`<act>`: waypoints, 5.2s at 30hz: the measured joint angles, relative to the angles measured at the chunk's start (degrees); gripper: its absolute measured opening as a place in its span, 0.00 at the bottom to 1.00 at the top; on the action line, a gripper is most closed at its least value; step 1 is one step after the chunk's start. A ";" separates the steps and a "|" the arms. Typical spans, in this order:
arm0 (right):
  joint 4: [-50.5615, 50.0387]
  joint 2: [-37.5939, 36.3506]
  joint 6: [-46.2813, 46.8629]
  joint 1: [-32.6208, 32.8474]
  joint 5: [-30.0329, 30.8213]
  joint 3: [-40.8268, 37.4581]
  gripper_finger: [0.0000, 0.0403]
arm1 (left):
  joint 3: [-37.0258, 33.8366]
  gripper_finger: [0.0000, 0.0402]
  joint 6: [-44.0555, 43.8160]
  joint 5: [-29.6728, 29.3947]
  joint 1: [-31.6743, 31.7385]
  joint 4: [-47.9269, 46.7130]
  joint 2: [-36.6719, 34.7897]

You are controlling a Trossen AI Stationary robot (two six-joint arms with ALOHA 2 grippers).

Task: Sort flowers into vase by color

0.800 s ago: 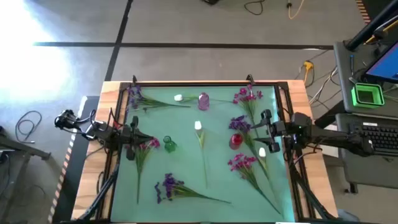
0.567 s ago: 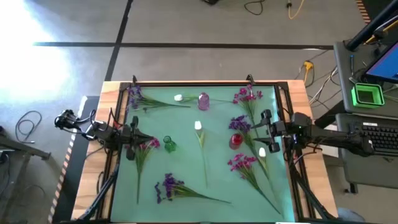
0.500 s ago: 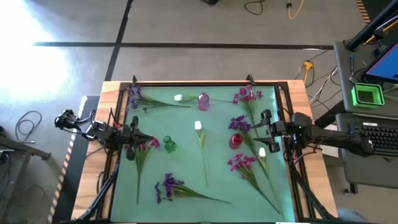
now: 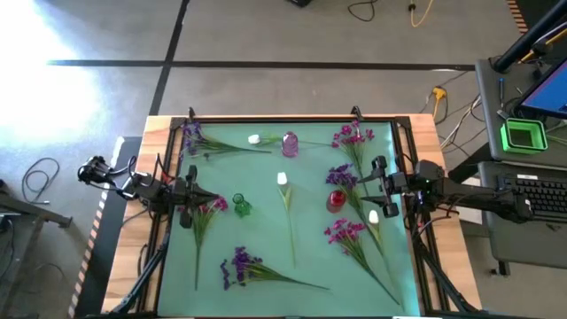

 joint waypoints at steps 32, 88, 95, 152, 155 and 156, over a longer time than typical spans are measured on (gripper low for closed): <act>0.00 0.00 0.00 0.00 0.01 0.00 0.57 | 0.00 0.00 0.01 0.01 0.00 0.00 0.00; -20.94 48.59 38.42 0.01 13.04 47.58 0.57 | 0.02 0.00 -18.48 -9.65 0.07 32.19 21.59; -26.04 57.29 48.37 -0.12 11.26 54.76 0.57 | 0.02 0.00 -13.90 -11.05 0.07 32.89 22.15; -62.57 109.43 56.90 9.83 19.85 97.11 0.56 | 19.61 0.00 1.13 -23.60 0.07 -0.87 24.26; -62.97 111.25 57.15 10.53 20.67 98.90 0.53 | 19.61 0.00 1.12 -23.60 0.07 -0.86 24.24; -63.24 111.77 57.14 10.63 20.98 99.36 0.51 | 19.61 0.00 1.13 -23.60 0.07 -0.84 24.24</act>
